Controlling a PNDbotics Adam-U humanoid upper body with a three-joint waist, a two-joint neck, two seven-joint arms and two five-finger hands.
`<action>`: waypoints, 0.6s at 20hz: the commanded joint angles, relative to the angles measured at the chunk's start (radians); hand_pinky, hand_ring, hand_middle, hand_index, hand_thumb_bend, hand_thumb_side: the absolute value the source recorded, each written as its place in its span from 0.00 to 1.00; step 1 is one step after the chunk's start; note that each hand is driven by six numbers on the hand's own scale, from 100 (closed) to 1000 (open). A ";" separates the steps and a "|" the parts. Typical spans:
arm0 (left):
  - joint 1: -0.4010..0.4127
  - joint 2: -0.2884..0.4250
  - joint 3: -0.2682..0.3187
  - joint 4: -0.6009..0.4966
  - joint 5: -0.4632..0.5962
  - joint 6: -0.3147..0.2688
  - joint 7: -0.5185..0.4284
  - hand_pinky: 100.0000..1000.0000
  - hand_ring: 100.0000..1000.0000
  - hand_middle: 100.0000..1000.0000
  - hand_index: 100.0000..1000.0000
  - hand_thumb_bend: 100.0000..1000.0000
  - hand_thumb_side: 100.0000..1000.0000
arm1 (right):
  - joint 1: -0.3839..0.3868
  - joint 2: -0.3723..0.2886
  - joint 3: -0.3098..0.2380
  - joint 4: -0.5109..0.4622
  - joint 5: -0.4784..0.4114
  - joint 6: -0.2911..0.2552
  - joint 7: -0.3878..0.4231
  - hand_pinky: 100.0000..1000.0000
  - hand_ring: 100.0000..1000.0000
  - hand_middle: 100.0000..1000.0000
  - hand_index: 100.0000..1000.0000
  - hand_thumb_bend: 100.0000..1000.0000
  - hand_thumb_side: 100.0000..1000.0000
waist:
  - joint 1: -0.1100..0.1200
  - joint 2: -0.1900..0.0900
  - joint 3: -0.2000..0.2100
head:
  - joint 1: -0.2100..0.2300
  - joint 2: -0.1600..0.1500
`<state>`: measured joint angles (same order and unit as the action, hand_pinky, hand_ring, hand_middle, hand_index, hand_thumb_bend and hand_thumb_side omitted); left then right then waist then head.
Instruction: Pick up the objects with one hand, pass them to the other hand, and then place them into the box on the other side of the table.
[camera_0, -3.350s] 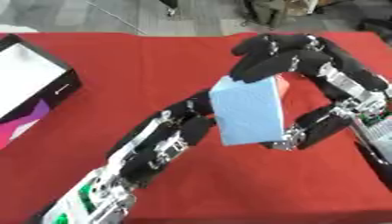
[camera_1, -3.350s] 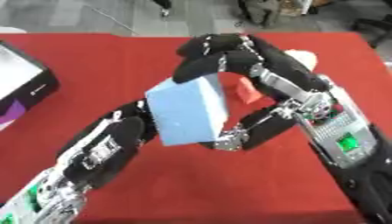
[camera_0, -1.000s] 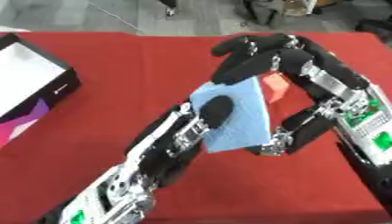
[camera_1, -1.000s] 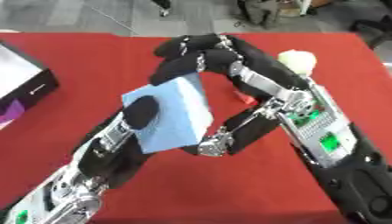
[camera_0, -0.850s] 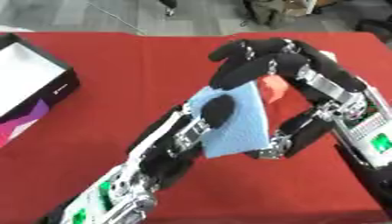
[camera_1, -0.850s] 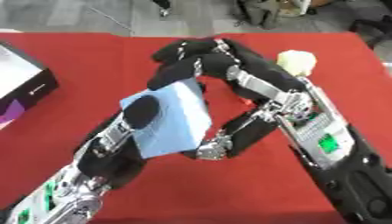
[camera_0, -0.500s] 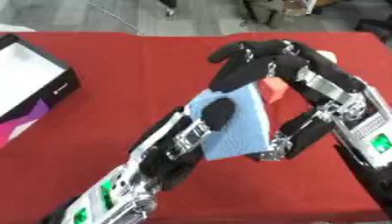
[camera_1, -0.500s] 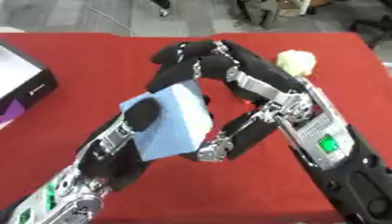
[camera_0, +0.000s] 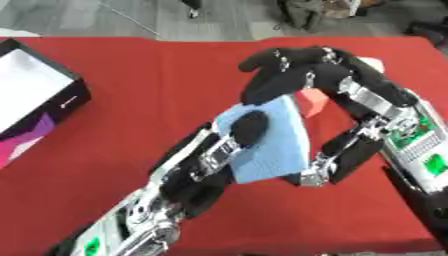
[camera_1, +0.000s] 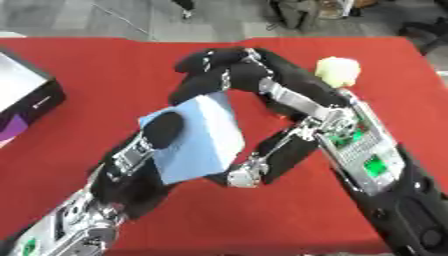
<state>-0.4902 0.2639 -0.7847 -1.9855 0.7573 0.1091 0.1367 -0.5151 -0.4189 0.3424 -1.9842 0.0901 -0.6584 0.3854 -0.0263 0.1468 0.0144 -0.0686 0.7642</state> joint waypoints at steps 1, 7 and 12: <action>-0.004 0.002 0.004 -0.014 0.001 0.002 0.006 0.92 0.62 0.54 0.52 0.00 0.48 | -0.005 -0.009 -0.020 -0.013 0.039 -0.006 -0.009 0.95 0.85 0.94 1.00 0.49 0.34 | 0.000 -0.014 -0.001 | -0.001 0.006; 0.006 0.005 0.005 -0.014 -0.005 0.013 0.019 0.92 0.62 0.53 0.51 0.00 0.50 | 0.001 -0.004 -0.045 -0.013 0.101 -0.001 -0.132 0.93 0.85 0.95 1.00 0.54 0.31 | 0.000 -0.013 -0.004 | 0.002 0.006; 0.019 0.015 0.015 -0.008 -0.012 0.019 0.049 0.92 0.61 0.53 0.50 0.00 0.51 | 0.013 0.001 -0.057 -0.015 0.149 0.016 -0.268 0.92 0.83 0.93 1.00 0.53 0.30 | 0.001 -0.014 -0.007 | 0.008 0.005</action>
<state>-0.4657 0.2655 -0.7798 -1.9818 0.7505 0.1272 0.1761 -0.4918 -0.4145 0.3024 -1.9842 0.2272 -0.6461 0.1517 -0.0259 0.1468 0.0075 -0.0633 0.7643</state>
